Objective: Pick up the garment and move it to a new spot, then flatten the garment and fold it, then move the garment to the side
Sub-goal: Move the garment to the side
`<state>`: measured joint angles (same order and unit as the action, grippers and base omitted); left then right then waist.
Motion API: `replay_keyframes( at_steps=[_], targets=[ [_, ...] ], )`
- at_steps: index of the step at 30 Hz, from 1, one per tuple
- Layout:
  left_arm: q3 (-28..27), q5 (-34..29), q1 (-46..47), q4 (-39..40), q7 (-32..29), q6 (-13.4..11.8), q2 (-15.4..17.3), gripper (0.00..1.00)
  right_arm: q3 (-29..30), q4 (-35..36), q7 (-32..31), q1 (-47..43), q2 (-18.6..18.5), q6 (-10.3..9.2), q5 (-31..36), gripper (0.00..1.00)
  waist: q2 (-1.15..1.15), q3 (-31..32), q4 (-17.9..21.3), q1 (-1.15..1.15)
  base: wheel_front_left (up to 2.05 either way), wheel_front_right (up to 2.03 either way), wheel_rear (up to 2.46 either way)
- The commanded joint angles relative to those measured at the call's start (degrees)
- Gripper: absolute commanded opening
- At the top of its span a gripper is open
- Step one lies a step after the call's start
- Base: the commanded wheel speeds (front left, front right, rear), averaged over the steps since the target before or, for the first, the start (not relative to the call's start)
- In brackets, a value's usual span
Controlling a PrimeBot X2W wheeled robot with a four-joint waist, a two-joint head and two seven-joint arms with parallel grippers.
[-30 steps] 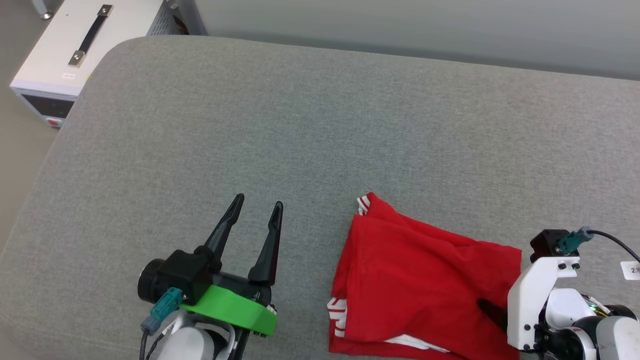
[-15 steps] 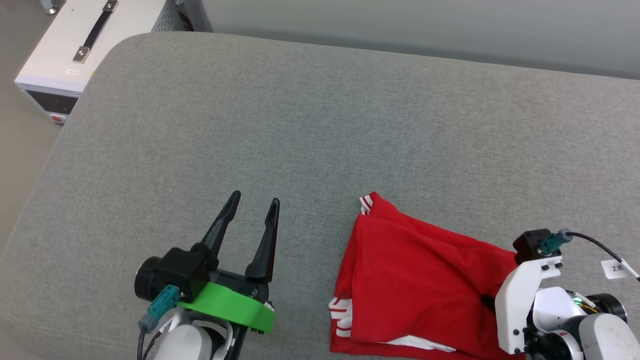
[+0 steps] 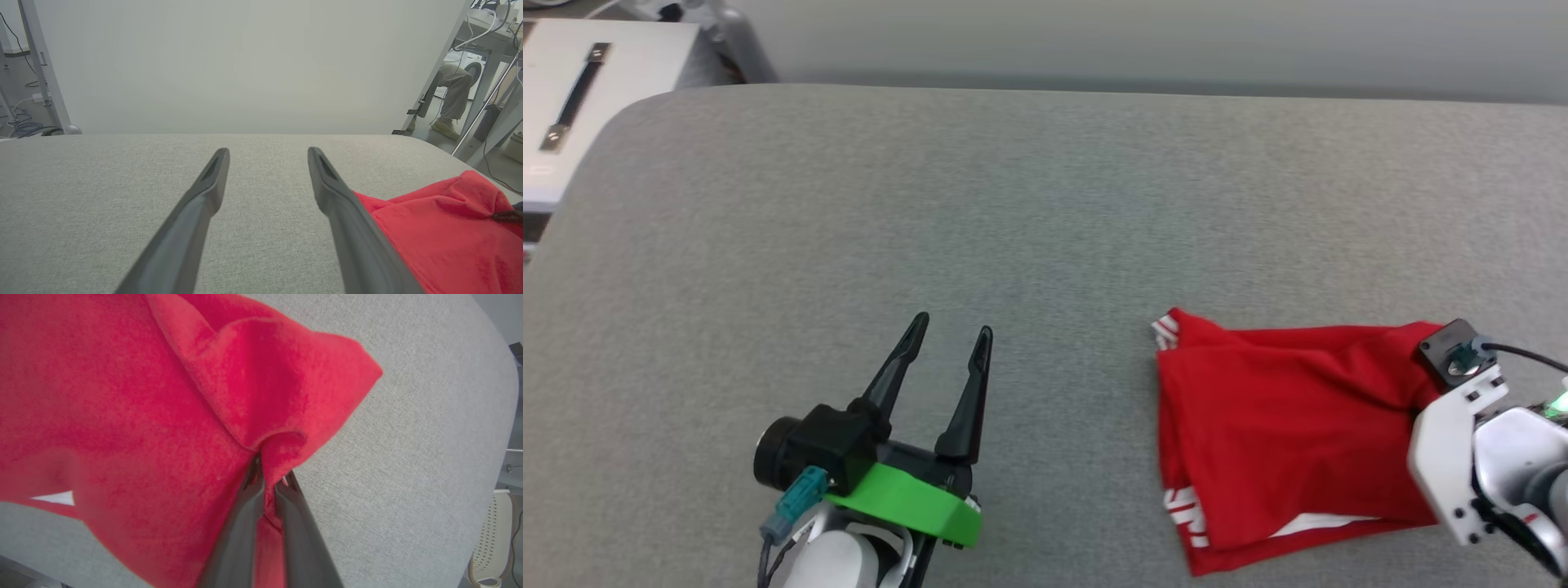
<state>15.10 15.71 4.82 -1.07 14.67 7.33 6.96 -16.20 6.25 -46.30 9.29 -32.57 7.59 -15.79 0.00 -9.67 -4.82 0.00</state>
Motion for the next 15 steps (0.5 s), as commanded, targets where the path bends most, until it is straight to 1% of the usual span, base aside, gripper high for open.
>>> replay_keyframes(
  at_steps=[1, 3, 7, 9, 12, 14, 15],
  targets=[
    [0.4, 0.2, 1.2, 0.3, 0.3, 0.2, 0.0, 1.0, -1.1, 0.8, 0.1, 1.5, -2.9, -0.1, 0.5, 0.0, 0.0, -1.3, 4.2, 0.0, 0.0, 0.0, 0.0],
    [1.4, 0.1, 1.9, 0.3, 0.3, 0.2, 0.2, 1.0, -2.9, 1.6, 0.4, 2.8, -7.6, -0.1, 0.7, 0.0, 0.0, -2.3, 5.9, 0.0, 0.0, 0.0, 0.0],
    [3.9, -0.8, 3.6, 0.4, 0.3, 0.2, 1.2, 1.0, -6.6, 1.5, 2.2, 5.6, -15.7, -0.1, 0.5, 0.0, 0.0, -4.6, 9.9, 0.0, 0.0, 0.0, 0.0],
    [4.3, -0.8, 4.5, 0.6, 0.3, 0.2, 1.2, 1.0, -8.1, 0.6, 3.6, 7.1, -19.2, -0.1, 0.4, 0.0, 0.0, -6.2, 11.6, 0.0, 0.0, 0.0, 0.0],
    [5.5, -1.1, 6.2, 0.8, 0.3, 0.2, 1.6, 1.0, -8.8, -1.8, 6.8, 9.1, -22.8, -0.1, 0.5, 0.0, 0.0, -8.6, 13.6, 0.0, 0.0, 0.0, 0.0],
    [6.5, -1.5, 7.5, 1.0, 0.3, 0.2, 2.0, 1.0, -8.5, -4.1, 9.6, 10.5, -24.1, -0.1, 0.8, 0.0, 0.0, -10.4, 14.6, 0.0, 0.0, 0.0, 0.0],
    [7.5, -2.6, 8.4, 1.2, 0.3, 0.2, 2.9, 1.0, -8.3, -5.3, 11.3, 11.4, -24.5, -0.1, 1.1, 0.0, 0.0, -11.5, 15.3, 0.0, 0.0, 0.0, 0.0]
  ],
)
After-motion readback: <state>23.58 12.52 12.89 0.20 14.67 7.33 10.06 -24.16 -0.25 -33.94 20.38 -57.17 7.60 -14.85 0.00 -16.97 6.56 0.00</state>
